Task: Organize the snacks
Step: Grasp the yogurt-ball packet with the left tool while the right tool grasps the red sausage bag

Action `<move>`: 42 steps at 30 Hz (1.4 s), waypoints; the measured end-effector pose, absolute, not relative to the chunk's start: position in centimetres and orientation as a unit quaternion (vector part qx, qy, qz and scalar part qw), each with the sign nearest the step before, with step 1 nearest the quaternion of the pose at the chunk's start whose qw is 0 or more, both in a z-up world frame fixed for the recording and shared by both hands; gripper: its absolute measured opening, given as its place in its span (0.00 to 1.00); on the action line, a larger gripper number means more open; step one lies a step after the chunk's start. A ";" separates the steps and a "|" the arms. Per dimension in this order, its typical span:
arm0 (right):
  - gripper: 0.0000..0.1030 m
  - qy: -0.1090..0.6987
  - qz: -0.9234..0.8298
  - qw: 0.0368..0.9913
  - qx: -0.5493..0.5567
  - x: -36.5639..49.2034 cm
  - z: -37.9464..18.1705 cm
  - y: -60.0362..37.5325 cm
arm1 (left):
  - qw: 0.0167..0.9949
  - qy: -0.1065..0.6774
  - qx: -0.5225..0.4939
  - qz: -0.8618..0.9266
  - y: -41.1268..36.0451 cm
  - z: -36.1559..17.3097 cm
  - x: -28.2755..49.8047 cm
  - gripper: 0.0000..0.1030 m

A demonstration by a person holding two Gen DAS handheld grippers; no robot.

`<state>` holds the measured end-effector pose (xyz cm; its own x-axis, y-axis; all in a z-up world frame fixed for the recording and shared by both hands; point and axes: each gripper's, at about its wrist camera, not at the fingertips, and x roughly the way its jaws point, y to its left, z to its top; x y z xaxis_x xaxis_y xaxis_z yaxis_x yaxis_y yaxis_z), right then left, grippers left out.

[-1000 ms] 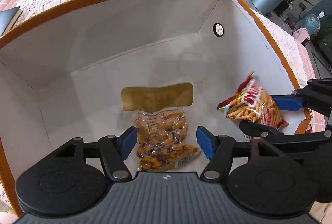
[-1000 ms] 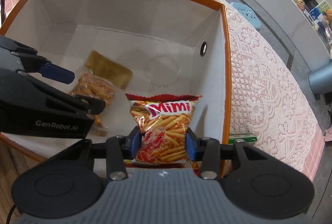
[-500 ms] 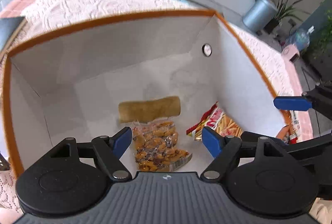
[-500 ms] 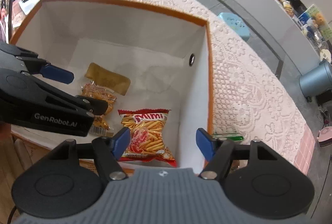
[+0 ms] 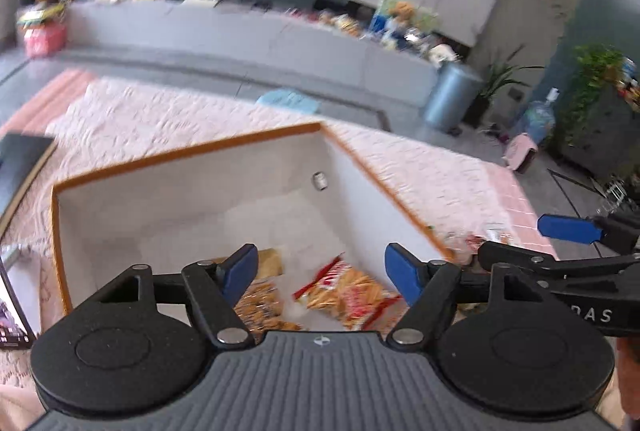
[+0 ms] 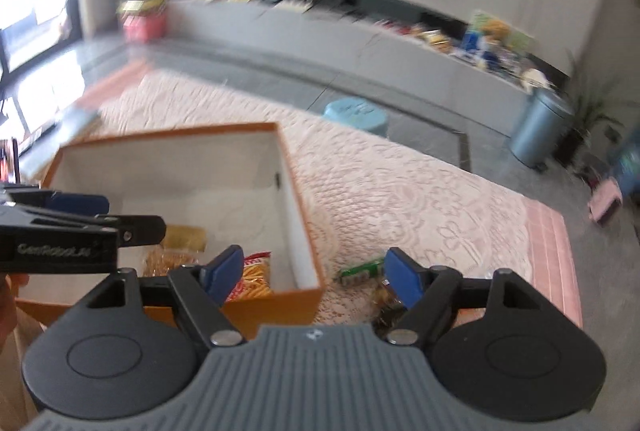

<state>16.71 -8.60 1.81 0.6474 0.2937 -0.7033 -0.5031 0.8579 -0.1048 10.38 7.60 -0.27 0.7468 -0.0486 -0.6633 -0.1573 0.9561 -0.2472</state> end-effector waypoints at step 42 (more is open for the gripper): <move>0.72 0.409 0.049 0.911 0.008 16.2 -8.5 -27.3 | 0.918 0.370 -0.040 -0.138 -8.2 -8.0 13.5 0.65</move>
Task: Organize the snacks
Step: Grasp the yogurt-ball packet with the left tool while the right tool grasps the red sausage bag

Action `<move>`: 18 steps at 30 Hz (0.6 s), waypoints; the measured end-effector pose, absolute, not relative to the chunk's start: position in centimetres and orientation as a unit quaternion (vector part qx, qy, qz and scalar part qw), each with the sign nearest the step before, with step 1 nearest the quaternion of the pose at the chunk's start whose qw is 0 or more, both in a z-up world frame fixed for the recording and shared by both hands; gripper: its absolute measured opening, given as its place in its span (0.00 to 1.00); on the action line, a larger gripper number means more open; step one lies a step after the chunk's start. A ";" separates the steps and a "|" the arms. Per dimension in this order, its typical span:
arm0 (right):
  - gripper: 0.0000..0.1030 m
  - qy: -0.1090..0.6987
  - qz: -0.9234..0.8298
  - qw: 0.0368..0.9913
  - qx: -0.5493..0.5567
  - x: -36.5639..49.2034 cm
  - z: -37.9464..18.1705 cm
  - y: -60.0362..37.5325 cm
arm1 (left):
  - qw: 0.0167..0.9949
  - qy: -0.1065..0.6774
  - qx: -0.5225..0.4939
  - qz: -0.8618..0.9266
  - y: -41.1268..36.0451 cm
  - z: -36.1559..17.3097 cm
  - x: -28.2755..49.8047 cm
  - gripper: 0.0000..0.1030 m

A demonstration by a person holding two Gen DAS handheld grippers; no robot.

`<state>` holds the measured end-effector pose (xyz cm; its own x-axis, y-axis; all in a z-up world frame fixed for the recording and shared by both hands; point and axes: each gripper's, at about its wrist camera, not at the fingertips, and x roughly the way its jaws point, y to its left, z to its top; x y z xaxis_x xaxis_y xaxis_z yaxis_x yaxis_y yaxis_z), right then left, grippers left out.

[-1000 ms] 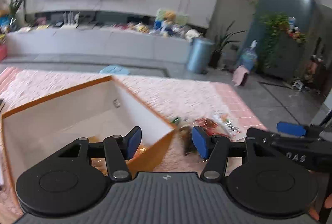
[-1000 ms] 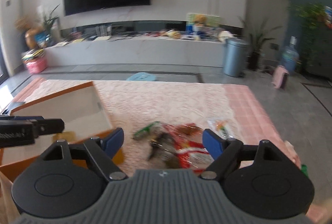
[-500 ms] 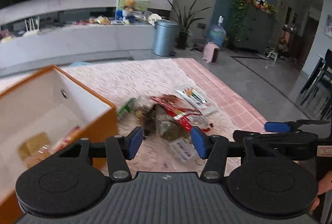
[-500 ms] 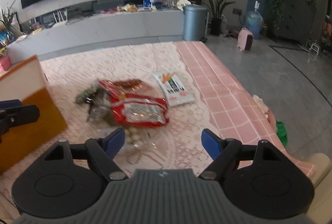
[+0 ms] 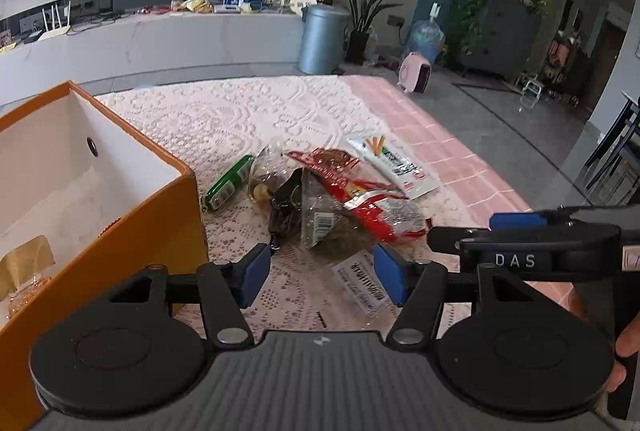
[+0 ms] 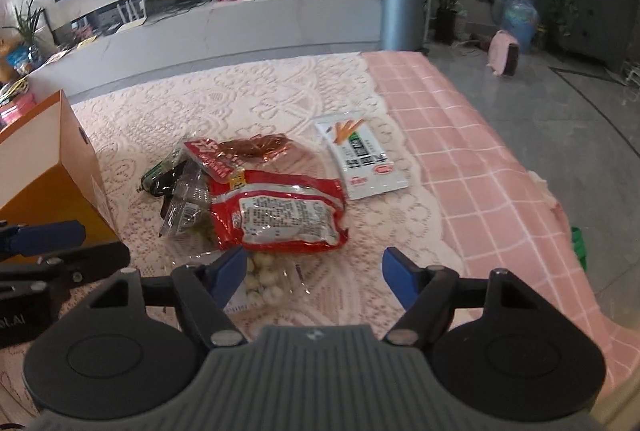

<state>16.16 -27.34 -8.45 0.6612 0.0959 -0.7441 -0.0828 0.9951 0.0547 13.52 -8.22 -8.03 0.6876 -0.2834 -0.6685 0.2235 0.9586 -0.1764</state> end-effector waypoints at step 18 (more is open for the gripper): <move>0.87 0.443 0.132 0.881 -0.099 22.7 -13.0 -24.2 | 0.903 0.405 -0.019 -0.142 -8.4 -10.4 15.8 0.61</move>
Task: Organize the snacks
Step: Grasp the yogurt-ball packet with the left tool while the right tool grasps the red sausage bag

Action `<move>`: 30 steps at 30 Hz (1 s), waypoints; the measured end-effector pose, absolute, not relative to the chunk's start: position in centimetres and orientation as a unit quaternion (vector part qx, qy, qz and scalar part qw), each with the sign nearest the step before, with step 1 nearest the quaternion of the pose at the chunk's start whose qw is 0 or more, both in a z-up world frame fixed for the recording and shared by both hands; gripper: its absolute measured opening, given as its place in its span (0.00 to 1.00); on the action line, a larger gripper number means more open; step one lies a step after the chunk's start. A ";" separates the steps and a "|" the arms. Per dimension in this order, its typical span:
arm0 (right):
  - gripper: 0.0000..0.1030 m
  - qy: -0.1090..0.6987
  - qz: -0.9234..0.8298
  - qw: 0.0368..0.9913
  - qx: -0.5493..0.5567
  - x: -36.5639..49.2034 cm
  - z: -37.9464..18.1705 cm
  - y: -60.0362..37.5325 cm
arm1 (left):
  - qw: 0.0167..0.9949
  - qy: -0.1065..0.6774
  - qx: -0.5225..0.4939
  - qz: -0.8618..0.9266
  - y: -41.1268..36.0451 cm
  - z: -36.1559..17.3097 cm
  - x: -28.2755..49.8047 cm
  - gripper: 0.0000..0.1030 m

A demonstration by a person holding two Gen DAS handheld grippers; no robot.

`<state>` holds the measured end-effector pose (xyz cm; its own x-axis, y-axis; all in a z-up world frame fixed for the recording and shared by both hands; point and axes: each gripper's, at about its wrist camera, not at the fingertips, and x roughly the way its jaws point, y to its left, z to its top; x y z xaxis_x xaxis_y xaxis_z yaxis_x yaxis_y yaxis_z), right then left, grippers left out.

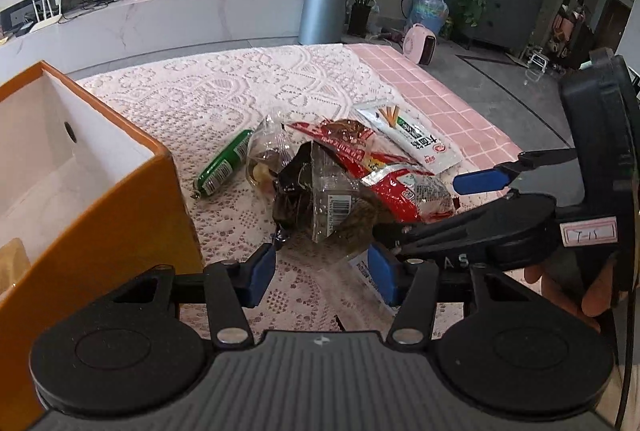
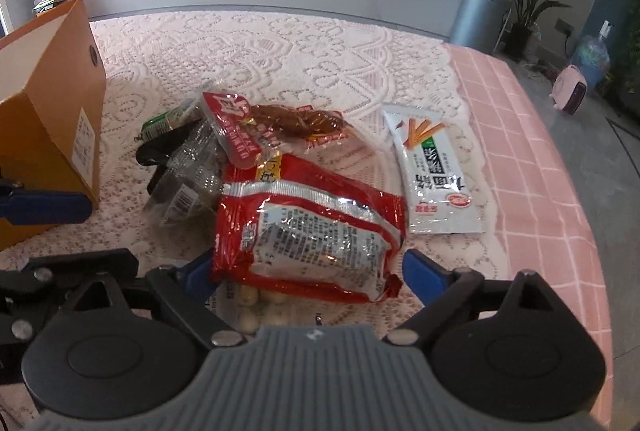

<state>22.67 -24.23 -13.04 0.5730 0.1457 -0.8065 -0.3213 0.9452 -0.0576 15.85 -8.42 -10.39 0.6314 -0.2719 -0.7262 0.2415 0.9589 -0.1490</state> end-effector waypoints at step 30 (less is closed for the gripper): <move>0.44 0.419 0.067 0.901 0.093 17.3 -9.8 -30.6 | 0.865 0.388 0.136 -0.289 -12.9 -11.5 16.1 0.87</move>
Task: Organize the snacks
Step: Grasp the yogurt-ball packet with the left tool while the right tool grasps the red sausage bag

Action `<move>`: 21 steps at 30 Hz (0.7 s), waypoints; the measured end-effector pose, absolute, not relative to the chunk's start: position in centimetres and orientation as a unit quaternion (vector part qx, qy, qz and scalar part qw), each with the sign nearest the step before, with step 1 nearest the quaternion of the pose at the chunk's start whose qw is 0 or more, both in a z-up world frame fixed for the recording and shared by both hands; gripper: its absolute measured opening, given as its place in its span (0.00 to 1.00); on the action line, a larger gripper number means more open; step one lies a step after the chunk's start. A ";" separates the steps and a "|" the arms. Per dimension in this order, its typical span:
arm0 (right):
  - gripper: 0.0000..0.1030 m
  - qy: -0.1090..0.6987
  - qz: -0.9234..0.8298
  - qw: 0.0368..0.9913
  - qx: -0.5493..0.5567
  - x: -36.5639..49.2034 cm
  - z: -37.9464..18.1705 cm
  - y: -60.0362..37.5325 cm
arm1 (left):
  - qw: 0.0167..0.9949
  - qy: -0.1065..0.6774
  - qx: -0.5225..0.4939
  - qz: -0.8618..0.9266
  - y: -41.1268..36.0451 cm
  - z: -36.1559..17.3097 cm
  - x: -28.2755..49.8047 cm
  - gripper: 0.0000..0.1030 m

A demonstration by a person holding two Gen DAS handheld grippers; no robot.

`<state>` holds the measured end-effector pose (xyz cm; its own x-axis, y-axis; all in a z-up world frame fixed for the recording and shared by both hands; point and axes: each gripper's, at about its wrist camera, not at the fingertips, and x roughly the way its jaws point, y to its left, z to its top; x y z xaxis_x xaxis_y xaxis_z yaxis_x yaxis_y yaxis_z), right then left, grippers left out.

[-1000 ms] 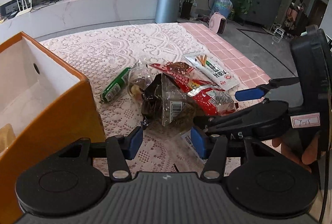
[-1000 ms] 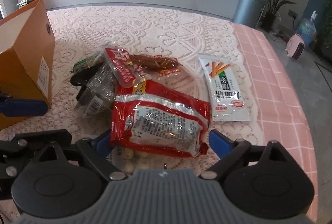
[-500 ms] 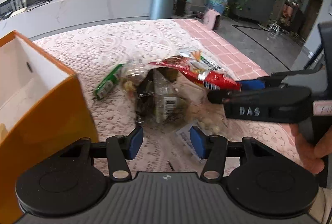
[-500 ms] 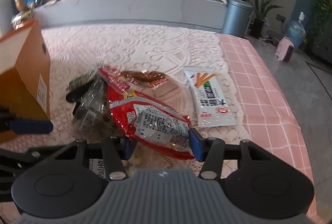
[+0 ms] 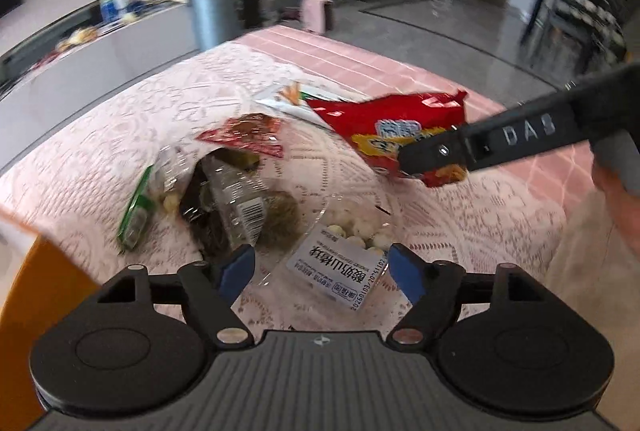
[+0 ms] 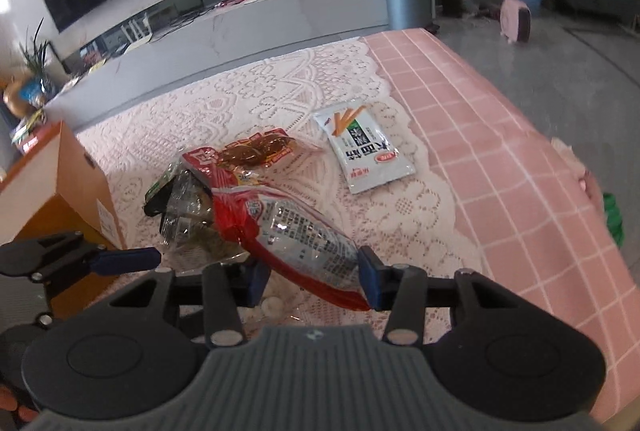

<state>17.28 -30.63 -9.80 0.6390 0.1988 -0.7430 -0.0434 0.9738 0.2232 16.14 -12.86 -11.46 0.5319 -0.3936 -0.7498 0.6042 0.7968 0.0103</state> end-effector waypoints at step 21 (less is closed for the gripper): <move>0.45 0.419 0.068 0.894 0.143 17.7 -10.5 -31.8 | 0.826 0.428 0.176 -0.322 -15.6 -15.0 18.4 0.86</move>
